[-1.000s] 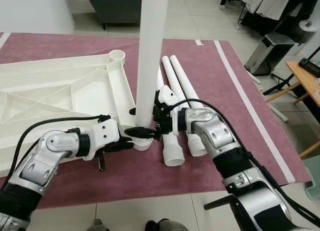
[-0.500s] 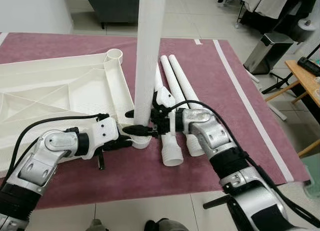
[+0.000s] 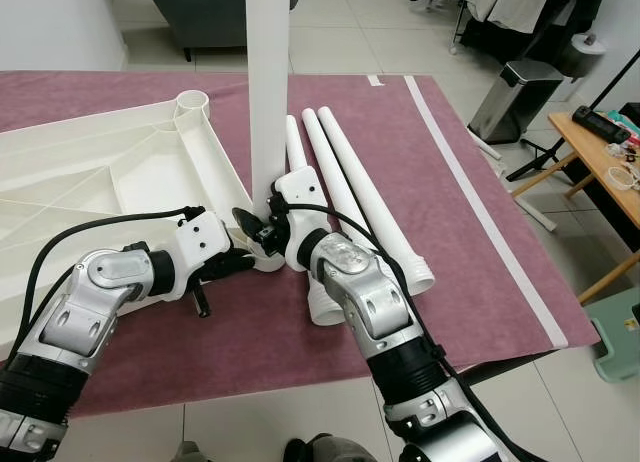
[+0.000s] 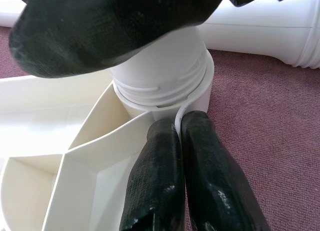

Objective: Building children table

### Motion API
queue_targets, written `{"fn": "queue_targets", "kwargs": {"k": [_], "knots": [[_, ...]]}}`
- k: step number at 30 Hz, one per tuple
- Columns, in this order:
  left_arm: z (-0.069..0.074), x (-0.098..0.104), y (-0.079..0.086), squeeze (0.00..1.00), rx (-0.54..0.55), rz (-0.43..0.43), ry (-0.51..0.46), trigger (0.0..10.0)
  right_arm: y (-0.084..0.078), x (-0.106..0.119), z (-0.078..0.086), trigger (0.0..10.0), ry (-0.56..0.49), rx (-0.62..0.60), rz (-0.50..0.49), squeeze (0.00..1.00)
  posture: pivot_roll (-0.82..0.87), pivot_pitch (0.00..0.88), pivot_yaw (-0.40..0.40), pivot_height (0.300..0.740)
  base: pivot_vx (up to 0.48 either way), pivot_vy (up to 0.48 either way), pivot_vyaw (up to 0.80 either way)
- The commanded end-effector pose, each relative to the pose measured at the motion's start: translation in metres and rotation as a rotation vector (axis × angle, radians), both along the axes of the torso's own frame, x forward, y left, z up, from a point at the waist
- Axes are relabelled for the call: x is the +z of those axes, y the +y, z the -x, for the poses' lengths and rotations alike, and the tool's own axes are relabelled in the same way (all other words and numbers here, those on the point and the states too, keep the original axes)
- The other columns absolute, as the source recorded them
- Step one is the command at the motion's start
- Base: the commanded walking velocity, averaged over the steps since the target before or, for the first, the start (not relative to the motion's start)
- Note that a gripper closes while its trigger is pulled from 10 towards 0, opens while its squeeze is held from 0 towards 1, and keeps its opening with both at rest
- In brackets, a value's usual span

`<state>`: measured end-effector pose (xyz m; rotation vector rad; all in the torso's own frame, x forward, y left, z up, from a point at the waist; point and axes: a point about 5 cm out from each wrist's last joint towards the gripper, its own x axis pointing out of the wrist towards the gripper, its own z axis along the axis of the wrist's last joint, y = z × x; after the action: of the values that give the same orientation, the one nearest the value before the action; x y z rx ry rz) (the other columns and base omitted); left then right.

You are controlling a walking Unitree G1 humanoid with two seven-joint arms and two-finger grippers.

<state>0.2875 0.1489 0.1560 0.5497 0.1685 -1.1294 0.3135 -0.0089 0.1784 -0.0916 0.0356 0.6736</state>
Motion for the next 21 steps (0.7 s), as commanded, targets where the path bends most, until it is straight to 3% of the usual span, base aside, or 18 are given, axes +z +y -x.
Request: {"fn": "queue_targets", "kwargs": {"k": [1, 2, 3, 7, 8, 9, 10, 13, 14, 15, 16, 17, 18, 19, 21], "knots": [[0.015, 0.020, -0.033, 0.00, -0.222, 0.102, -0.068, 0.0, -0.006, -0.048, 0.001, 0.0, 0.240, -0.131, 0.083, 0.00, 0.13, 0.133, -0.065, 0.740, 0.000, 0.000, 0.00], [0.015, 0.020, -0.032, 0.00, -0.222, 0.099, -0.065, 0.0, -0.004, -0.043, 0.000, 5.8, 0.220, -0.099, 0.050, 0.00, 0.13, 0.133, -0.065, 0.740, 0.000, 0.000, 0.00], [0.016, 0.020, -0.031, 0.00, -0.221, 0.097, -0.063, 0.0, -0.004, -0.036, -0.002, 10.0, 0.196, -0.078, 0.012, 0.00, 0.13, 0.131, -0.068, 0.740, 0.000, 0.000, 0.00], [0.016, 0.019, -0.030, 0.00, -0.219, 0.094, -0.060, 0.0, -0.005, -0.027, -0.004, 10.0, 0.172, -0.056, -0.020, 0.00, 0.13, 0.129, -0.069, 0.740, 0.000, 0.000, 0.00], [0.017, 0.018, -0.029, 0.00, -0.217, 0.091, -0.058, 0.0, -0.007, -0.018, -0.005, 10.0, 0.135, -0.015, -0.036, 0.11, 0.13, 0.128, -0.070, 0.740, 0.000, 0.000, 0.00], [0.017, 0.018, -0.029, 0.00, -0.217, 0.091, -0.058, 0.0, -0.007, -0.018, -0.005, 10.0, 0.135, -0.015, -0.036, 0.11, 0.13, 0.128, -0.070, 0.740, 0.000, 0.000, 0.00], [0.018, 0.017, -0.028, 0.00, -0.216, 0.088, -0.055, 0.0, -0.009, -0.011, -0.006, 10.0, 0.107, 0.048, -0.051, 1.00, 0.13, 0.126, -0.073, 0.740, 0.000, 0.000, 0.00], [0.018, 0.017, -0.028, 0.00, -0.216, 0.088, -0.055, 0.0, -0.009, -0.011, -0.006, 10.0, 0.107, 0.048, -0.051, 1.00, 0.13, 0.126, -0.073, 0.740, 0.000, 0.000, 0.00], [0.020, 0.016, -0.027, 0.00, -0.218, 0.083, -0.051, 0.0, -0.009, -0.002, 0.000, 10.0, 0.071, 0.193, -0.038, 1.00, 0.13, 0.125, -0.076, 0.740, 0.000, 0.000, 0.00], [0.020, 0.016, -0.027, 0.00, -0.218, 0.083, -0.051, 0.0, -0.009, -0.002, 0.000, 10.0, 0.071, 0.193, -0.038, 1.00, 0.13, 0.125, -0.076, 0.740, 0.000, 0.000, 0.00], [0.023, 0.015, -0.025, 0.00, -0.228, 0.070, -0.045, 0.0, -0.012, 0.005, 0.005, 10.0, 0.036, 0.349, -0.011, 0.00, 0.13, 0.122, -0.078, 0.740, 0.000, 0.000, 0.00], [0.029, 0.013, -0.023, 0.00, -0.252, 0.044, -0.037, 0.0, -0.018, 0.010, 0.007, 10.0, 0.007, 0.492, 0.037, 0.00, 0.13, 0.120, -0.081, 0.740, 0.000, 0.000, 0.00], [0.029, 0.013, -0.023, 0.00, -0.252, 0.044, -0.037, 0.0, -0.018, 0.010, 0.007, 10.0, 0.007, 0.492, 0.037, 0.00, 0.13, 0.120, -0.081, 0.740, 0.000, 0.000, 0.00], [0.035, 0.011, -0.021, 0.00, -0.275, 0.024, -0.029, 0.0, -0.023, 0.013, 0.007, 10.0, -0.011, 0.580, 0.077, 0.00, 0.14, 0.119, -0.082, 0.740, 0.000, 0.000, 0.00], [0.035, 0.011, -0.021, 0.00, -0.275, 0.024, -0.029, 0.0, -0.023, 0.013, 0.007, 10.0, -0.011, 0.580, 0.077, 0.00, 0.14, 0.119, -0.082, 0.740, 0.000, 0.000, 0.00]]}}
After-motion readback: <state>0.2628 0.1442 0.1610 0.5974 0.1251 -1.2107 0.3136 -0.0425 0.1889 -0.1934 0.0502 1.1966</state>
